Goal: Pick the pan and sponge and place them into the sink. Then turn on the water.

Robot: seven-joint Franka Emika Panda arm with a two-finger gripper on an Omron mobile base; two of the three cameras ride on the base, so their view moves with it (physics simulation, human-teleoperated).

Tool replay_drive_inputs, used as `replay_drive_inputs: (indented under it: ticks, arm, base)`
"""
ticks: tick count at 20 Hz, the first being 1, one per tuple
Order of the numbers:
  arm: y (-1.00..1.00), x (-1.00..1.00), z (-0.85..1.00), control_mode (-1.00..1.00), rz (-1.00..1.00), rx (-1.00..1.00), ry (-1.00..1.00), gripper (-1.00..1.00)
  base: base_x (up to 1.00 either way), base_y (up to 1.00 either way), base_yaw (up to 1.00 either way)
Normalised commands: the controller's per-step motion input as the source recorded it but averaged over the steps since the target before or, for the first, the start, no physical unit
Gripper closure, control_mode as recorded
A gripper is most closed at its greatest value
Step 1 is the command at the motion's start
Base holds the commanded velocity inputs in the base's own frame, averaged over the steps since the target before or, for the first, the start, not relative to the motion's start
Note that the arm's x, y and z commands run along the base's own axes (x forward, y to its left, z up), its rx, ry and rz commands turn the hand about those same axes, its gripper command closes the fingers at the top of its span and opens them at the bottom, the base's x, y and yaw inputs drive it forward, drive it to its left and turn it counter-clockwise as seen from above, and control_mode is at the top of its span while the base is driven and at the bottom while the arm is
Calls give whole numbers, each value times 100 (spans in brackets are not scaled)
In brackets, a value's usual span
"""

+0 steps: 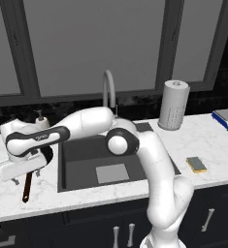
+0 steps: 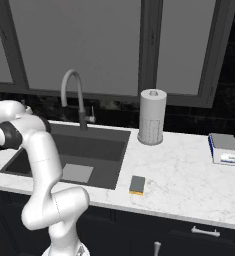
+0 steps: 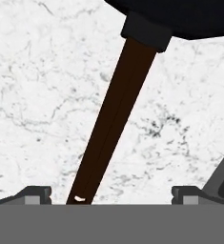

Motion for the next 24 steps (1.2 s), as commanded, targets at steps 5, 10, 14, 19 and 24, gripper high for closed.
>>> replay_drive_inputs:
  ticks: [5, 10, 14, 19, 24]
  arm:
    - [0, 6, -19, -100, -1, 0, 6, -100]
    - [0, 4, -15, -100, -1, -2, 5, -100]
    - [0, 0, -15, -100, 0, -1, 1, -100]
    - [8, 0, -14, -100, 0, -3, 0, -100]
    - [14, 0, -12, -100, 0, -5, 0, -100]
  base:
    - [0, 0, 0]
    - [0, 0, 0]
    - [0, 0, 0]
    - [0, 0, 0]
    - [0, 0, 0]
